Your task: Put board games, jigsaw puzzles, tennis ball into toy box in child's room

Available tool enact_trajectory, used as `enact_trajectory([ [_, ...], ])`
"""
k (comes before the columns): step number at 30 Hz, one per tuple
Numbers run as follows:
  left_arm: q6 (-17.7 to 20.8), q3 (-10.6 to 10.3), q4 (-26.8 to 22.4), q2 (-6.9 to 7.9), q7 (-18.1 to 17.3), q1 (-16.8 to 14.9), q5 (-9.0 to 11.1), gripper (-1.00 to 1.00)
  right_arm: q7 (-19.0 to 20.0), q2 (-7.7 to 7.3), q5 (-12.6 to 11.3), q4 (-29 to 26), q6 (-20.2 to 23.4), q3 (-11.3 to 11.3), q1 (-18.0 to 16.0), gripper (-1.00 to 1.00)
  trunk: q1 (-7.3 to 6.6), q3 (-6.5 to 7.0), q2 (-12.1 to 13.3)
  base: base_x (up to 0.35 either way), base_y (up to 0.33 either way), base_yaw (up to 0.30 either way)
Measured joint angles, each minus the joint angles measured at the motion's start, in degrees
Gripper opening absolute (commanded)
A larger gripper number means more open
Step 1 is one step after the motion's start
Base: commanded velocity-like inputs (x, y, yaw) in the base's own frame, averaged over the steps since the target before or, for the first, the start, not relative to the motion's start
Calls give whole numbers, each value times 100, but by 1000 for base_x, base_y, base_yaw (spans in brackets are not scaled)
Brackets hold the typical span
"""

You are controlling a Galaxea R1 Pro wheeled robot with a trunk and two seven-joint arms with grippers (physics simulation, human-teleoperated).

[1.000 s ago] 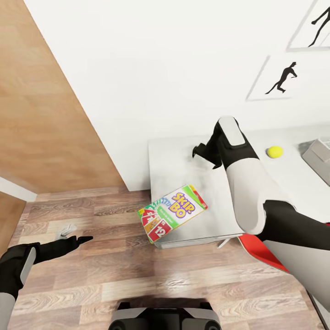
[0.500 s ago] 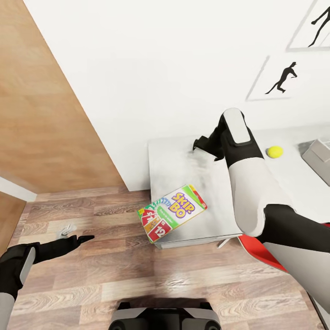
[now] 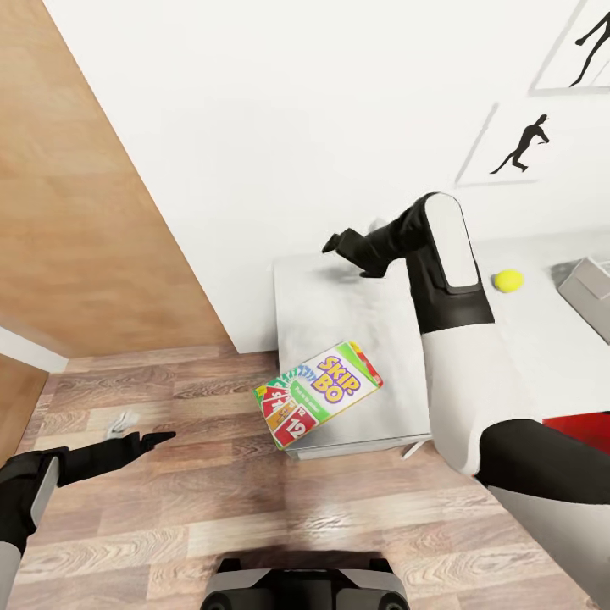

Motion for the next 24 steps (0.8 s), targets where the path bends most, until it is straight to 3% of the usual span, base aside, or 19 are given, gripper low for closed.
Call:
enact_trajectory([
  [2, 3, -1, 0, 19, -55, 0, 1, 100, -55, -1, -624, -743, -8, 261, 199, 100, -1, 0, -1, 0, 0, 0],
  [6, 10, -1, 0, 32, -103, 0, 5, 100, -127, -1, -913, -1245, -7, 355, 467, 100, 0, 0, 0, 0, 0, 0],
  [11, 11, 6, -1, 59, -390, 0, 3, 100, -151, -1, -1020, -1391, -20, 381, 687, 100, 0, 0, 0, 0, 0, 0],
  [18, 21, 1, -1, 184, -1083, 0, -1, 100, -151, -1, -1052, -1415, -16, 387, 793, 100, 0, 12, 0, 0, 0, 0],
  [24, 23, -6, -1, 200, -1232, 0, -2, 100, -148, -1, -1057, -1413, -15, 404, 801, 100, 0, 58, 0, 0, 0, 0],
])
